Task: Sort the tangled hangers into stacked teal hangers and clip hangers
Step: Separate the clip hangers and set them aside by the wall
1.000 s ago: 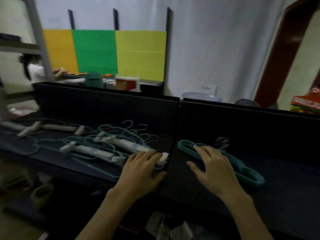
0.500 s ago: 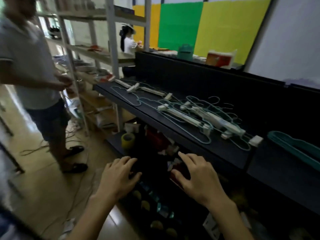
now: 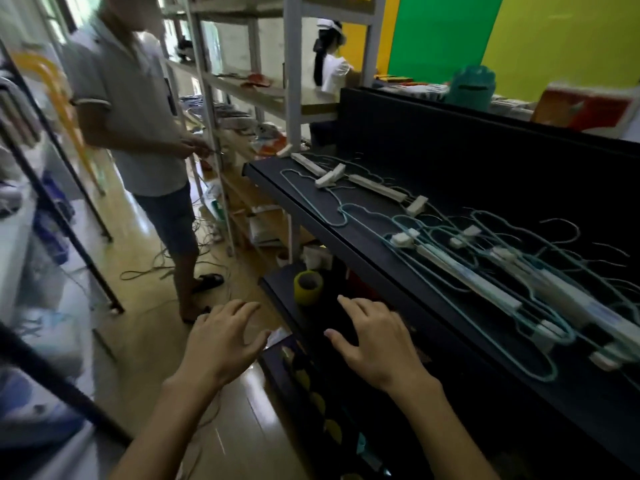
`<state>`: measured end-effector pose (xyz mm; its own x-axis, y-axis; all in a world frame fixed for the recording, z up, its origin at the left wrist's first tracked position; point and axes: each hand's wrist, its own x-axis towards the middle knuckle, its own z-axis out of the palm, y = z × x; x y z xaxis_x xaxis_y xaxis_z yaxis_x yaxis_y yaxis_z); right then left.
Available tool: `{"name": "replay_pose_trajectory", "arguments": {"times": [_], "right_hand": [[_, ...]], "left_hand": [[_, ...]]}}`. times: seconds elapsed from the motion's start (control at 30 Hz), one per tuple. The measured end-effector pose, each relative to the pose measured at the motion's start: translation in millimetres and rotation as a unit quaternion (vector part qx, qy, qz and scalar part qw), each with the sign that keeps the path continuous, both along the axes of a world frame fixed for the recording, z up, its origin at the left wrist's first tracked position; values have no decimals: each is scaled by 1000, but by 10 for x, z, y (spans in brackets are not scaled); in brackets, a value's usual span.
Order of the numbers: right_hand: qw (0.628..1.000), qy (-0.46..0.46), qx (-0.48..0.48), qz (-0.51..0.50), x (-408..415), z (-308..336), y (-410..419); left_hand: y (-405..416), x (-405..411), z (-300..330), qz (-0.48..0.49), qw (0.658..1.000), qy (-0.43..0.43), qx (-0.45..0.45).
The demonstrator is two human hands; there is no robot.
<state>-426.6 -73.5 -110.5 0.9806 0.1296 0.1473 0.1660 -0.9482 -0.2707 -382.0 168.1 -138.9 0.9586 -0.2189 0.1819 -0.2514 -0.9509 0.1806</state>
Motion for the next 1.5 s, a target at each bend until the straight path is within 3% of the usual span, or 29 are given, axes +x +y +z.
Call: {"name": "replay_pose_trajectory", "arguments": {"times": [0.33,0.53,0.87,1.17,1.5], "right_hand": [[998,19,2,56,1066,-168,512],[999,-13,17,50,1733,-27,902],[985,-110,51,-124,2365,599,973],[948,-85,10,-305,2522,813,290],[925,-101,16,-365,2759,836,-143]], "left_hand": [[466,768,-117,43,999,14,11],[742,1698,-45,-9,1000,12,11],[634,3193,521,-194,980,-40,14],[-54,4082,799,-298,953,-54,-7],[-694,4836,863,-362,931,-47,-18]]}}
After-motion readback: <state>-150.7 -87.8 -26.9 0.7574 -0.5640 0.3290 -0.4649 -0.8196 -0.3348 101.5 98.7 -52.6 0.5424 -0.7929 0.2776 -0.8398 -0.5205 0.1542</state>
